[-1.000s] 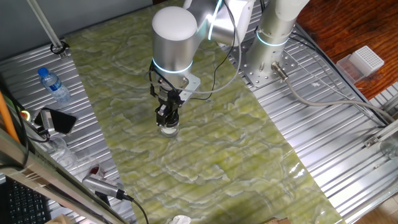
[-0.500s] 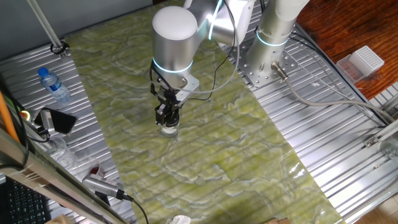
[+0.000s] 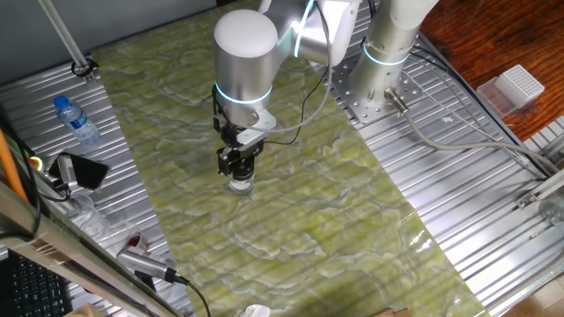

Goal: Unscrew the lid from the jar

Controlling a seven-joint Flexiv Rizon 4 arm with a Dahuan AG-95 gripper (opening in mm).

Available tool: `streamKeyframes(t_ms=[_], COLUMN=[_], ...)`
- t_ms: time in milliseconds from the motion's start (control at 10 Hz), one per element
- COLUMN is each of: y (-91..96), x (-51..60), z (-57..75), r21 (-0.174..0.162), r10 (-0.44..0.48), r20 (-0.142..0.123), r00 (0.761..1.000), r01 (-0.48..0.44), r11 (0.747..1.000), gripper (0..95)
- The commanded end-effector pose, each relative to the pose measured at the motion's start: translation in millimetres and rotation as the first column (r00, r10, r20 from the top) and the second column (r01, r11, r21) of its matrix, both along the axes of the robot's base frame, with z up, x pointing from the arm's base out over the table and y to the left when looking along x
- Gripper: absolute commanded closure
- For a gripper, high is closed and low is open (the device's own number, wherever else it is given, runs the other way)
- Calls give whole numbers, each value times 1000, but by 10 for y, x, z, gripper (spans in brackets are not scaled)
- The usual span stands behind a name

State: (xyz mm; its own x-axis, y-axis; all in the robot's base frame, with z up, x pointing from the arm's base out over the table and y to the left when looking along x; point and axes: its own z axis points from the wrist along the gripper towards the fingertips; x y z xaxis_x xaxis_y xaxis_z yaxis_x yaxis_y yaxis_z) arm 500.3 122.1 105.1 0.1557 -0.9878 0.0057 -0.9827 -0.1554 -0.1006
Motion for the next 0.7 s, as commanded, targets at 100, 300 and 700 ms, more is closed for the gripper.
streamKeyframes(t_ms=[100,300,700], y=[-7,-8,-8], x=[6,6,6], z=[-4,-4,-4], r21=[26,44,67], r10=[-293,-494,-766], r20=[-8,-22,-54], r00=[956,869,640], r01=[293,495,768], r11=[956,868,637], gripper=[760,760,760])
